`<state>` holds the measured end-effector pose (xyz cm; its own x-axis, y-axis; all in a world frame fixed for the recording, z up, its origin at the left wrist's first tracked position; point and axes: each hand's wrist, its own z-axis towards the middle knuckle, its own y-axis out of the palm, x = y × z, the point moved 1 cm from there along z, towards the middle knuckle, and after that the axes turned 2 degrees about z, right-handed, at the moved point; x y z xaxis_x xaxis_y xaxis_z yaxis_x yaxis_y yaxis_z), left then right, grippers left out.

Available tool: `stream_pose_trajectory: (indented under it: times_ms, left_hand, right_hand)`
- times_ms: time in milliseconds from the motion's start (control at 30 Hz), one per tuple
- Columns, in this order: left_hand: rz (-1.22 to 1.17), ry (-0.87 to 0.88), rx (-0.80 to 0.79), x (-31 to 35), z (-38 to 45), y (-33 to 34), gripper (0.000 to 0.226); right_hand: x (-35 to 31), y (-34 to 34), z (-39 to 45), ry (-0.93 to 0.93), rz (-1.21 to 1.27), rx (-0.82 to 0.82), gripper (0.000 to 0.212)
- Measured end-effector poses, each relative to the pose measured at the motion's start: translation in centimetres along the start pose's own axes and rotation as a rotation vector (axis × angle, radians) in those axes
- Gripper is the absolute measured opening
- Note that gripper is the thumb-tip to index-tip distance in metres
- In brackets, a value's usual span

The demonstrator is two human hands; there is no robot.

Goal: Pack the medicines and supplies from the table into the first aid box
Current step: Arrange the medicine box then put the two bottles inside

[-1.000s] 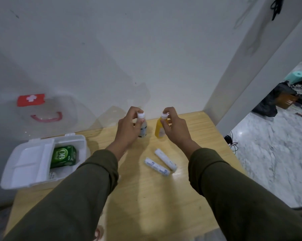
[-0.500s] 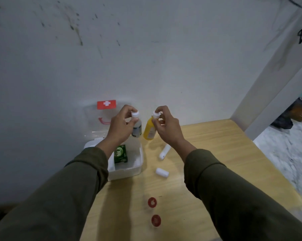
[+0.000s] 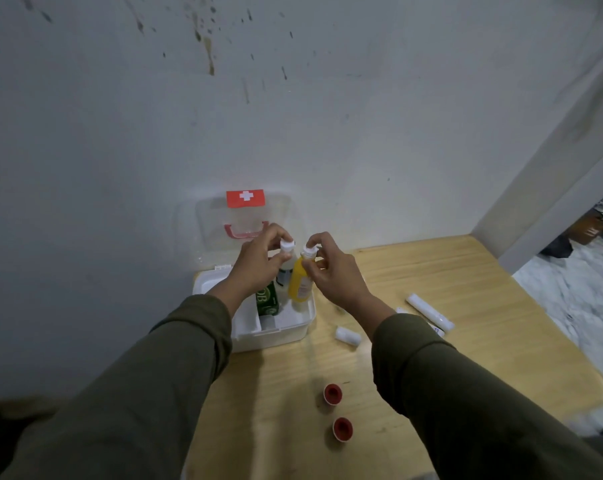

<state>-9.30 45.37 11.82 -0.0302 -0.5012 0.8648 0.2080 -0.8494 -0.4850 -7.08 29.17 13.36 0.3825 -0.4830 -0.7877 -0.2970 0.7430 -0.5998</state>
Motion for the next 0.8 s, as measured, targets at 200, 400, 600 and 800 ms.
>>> stream_pose_trajectory:
  times_ms: [200,400,600,800]
  left_hand:
    - [0.024,-0.035,-0.074,-1.4,0.5,0.3,0.018]
    - [0.007,-0.063,-0.124,-2.1,0.6,0.4,0.016]
    - [0.059,-0.035,-0.168,-3.1,0.7,0.6,0.017]
    - [0.132,-0.046,-0.181,-4.2,0.8,0.9,0.018]
  right_hand:
    - [0.5,1.1,-0.3,-0.014,-0.043,-0.030,0.023]
    - [0.7,1.9,-0.4,-0.015,-0.061,-0.059,0.024]
    - [1.5,2.6,-0.3,-0.030,-0.117,-0.080,0.027]
    - [2.8,3.0,-0.1,-0.020,-0.193,-0.094,0.038]
